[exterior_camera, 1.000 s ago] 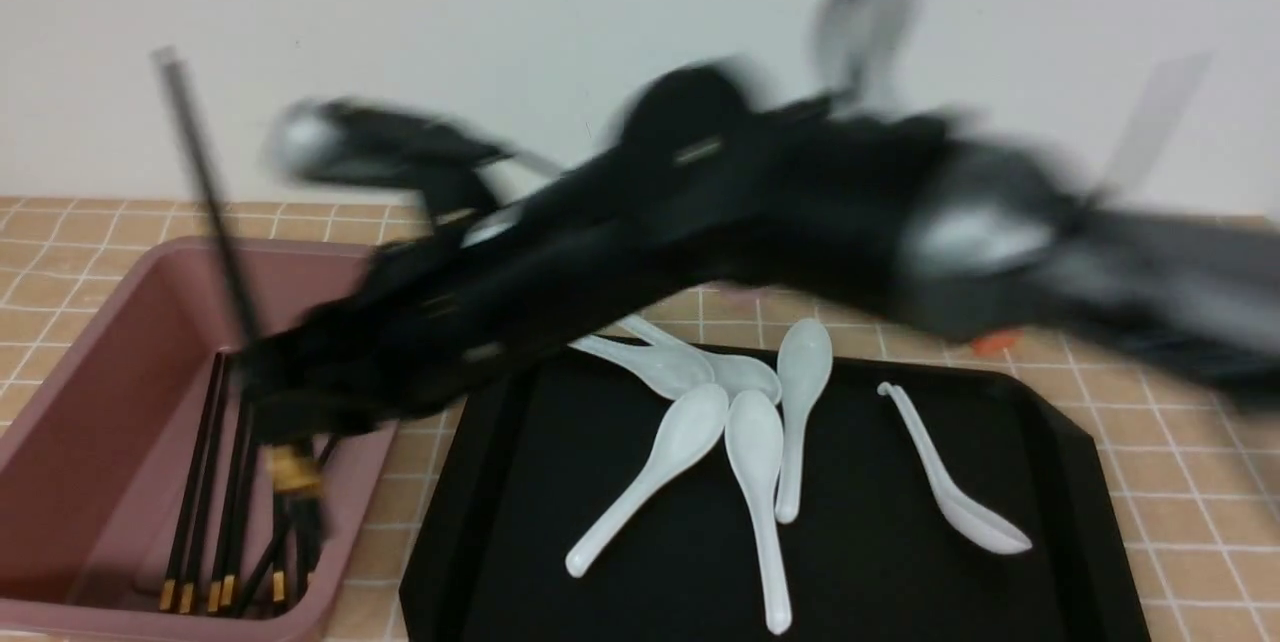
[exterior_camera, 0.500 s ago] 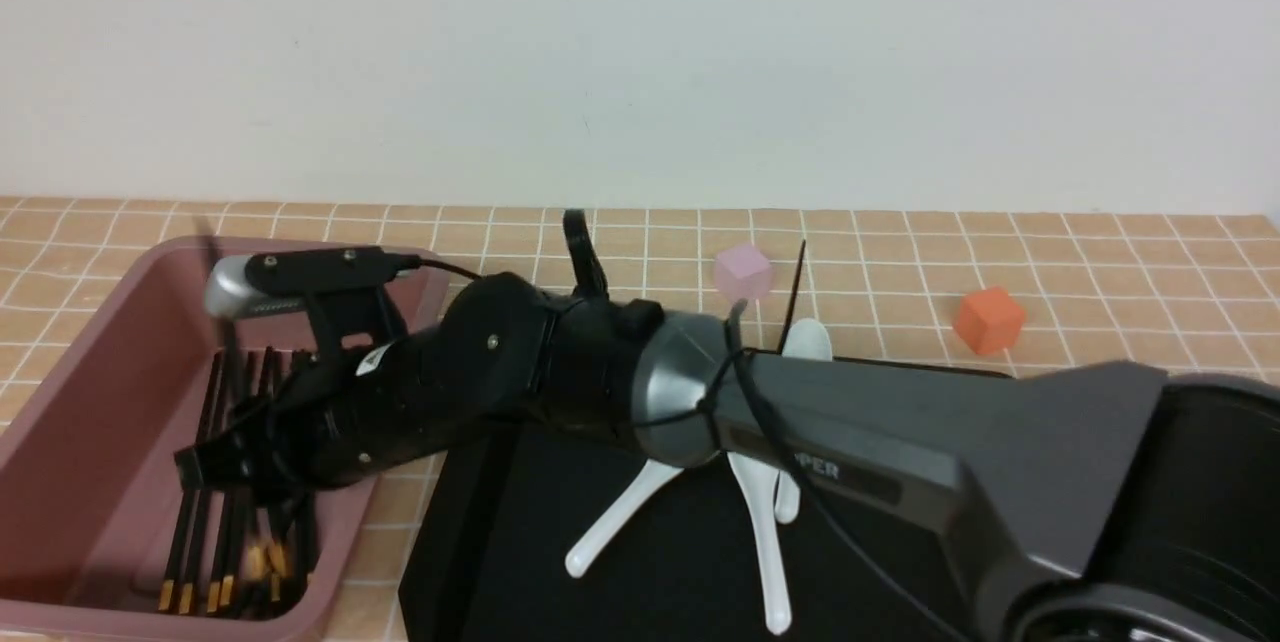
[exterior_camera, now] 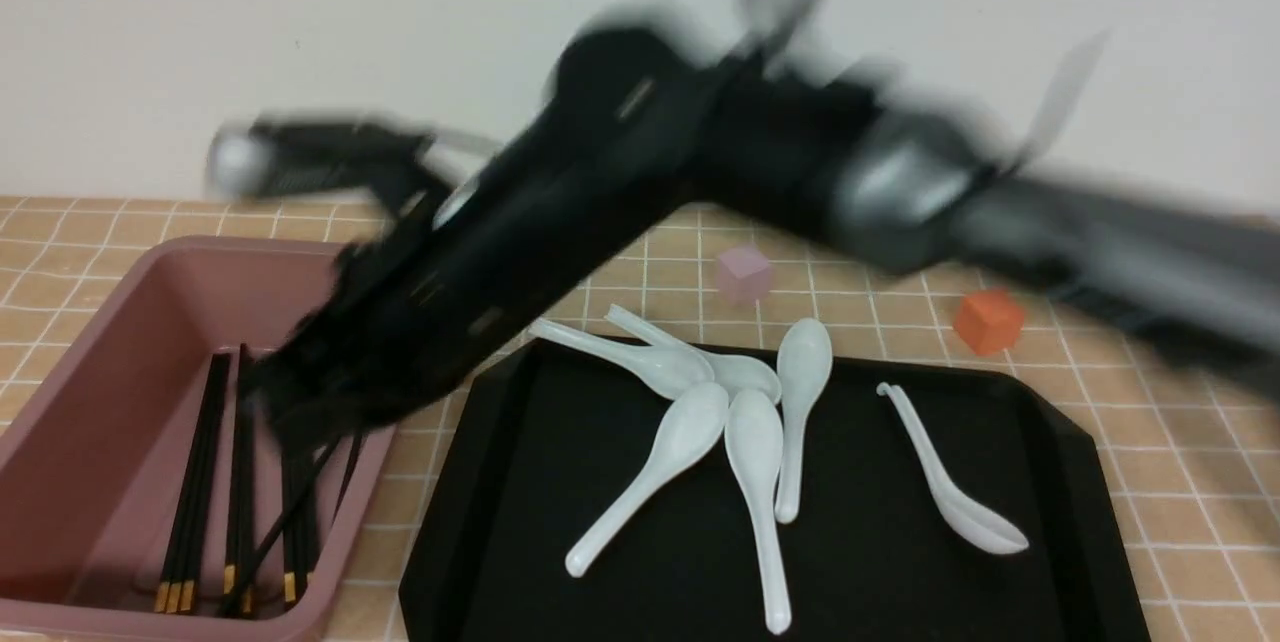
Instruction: On brown tablecloth take chopsticks from black tray and put them in box.
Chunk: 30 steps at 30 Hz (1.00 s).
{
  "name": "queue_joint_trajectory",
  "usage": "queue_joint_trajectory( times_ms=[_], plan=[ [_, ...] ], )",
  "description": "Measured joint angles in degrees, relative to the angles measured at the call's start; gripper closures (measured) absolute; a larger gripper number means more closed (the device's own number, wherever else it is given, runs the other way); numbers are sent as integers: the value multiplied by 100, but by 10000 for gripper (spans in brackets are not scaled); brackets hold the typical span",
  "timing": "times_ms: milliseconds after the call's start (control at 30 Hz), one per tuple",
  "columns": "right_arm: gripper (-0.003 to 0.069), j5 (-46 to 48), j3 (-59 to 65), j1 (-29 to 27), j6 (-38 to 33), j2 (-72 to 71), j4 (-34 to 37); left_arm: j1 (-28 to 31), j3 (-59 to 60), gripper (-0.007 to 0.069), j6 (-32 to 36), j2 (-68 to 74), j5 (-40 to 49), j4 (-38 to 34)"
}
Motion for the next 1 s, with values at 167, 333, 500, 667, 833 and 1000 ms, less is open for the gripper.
queue_joint_trajectory(
  times_ms=[167,333,500,667,833,1000],
  plan=[
    [671,982,45,-471,206,-935,-482,0,0,385,0,0,0,0],
    [671,1079,814,-626,978,-2232,-1812,0,0,385,0,0,0,0],
    [668,1139,2123,-620,1830,-3705,-2943,0,0,385,0,0,0,0],
    [666,286,3996,-620,2596,-5537,-3796,0,0,385,0,0,0,0],
    [664,-2109,6532,-620,3169,-7474,-4291,0,0,385,0,0,0,0],
    [662,-4117,8585,-620,3783,-8711,-4534,0,0,385,0,0,0,0]
  ],
)
